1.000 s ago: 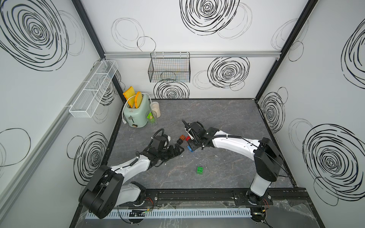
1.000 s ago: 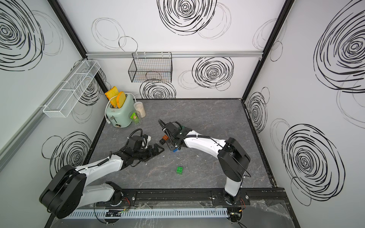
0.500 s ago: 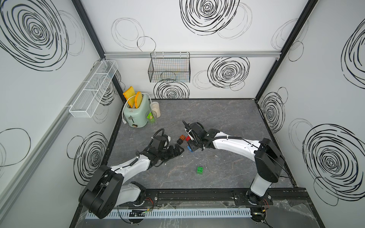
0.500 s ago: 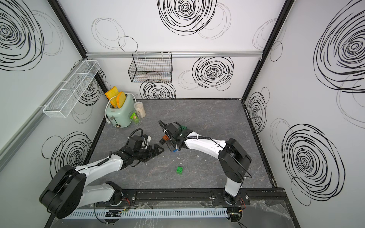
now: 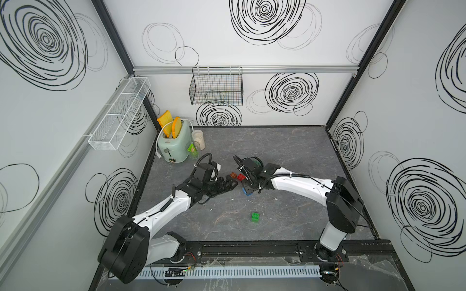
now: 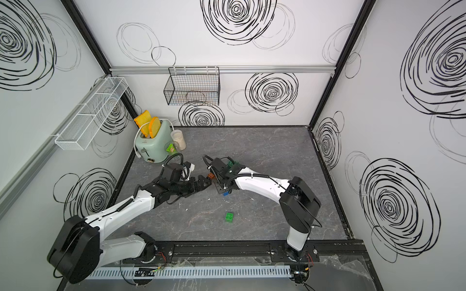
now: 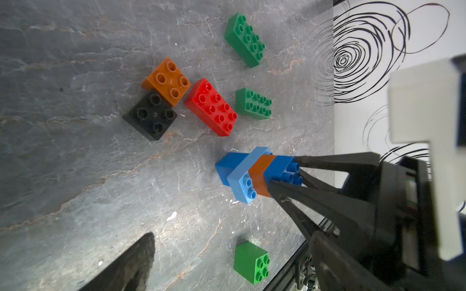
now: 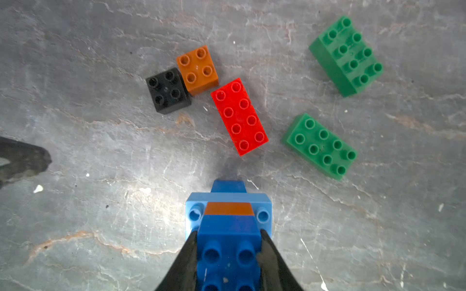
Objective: Assemble the letter f with lego
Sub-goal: Assemble the lego brick with the lego brick.
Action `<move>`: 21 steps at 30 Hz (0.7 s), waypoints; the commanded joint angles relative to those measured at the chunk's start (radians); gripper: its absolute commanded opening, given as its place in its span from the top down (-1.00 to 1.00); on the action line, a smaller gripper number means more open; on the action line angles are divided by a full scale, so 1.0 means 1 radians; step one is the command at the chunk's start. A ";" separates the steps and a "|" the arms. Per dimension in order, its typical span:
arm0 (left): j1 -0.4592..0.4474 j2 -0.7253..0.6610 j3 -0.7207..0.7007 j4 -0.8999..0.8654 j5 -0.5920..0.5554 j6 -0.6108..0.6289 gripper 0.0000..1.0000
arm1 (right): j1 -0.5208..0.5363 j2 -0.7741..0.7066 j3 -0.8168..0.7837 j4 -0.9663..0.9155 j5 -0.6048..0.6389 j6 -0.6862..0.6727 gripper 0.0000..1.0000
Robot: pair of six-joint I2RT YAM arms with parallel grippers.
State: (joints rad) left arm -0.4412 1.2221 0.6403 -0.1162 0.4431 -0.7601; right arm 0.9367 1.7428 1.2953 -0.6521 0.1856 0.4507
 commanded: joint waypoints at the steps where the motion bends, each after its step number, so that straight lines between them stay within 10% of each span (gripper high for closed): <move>1: 0.007 0.014 0.023 -0.036 0.001 0.044 -0.96 | 0.002 0.038 0.017 -0.177 0.006 0.063 0.25; 21: 0.051 -0.012 -0.030 -0.002 0.042 0.045 -0.96 | 0.005 0.037 0.106 -0.198 0.003 0.110 -0.02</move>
State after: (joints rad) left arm -0.3981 1.2282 0.6163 -0.1349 0.4751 -0.7280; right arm 0.9367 1.7889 1.3643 -0.8124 0.1730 0.5533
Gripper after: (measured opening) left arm 0.981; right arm 0.505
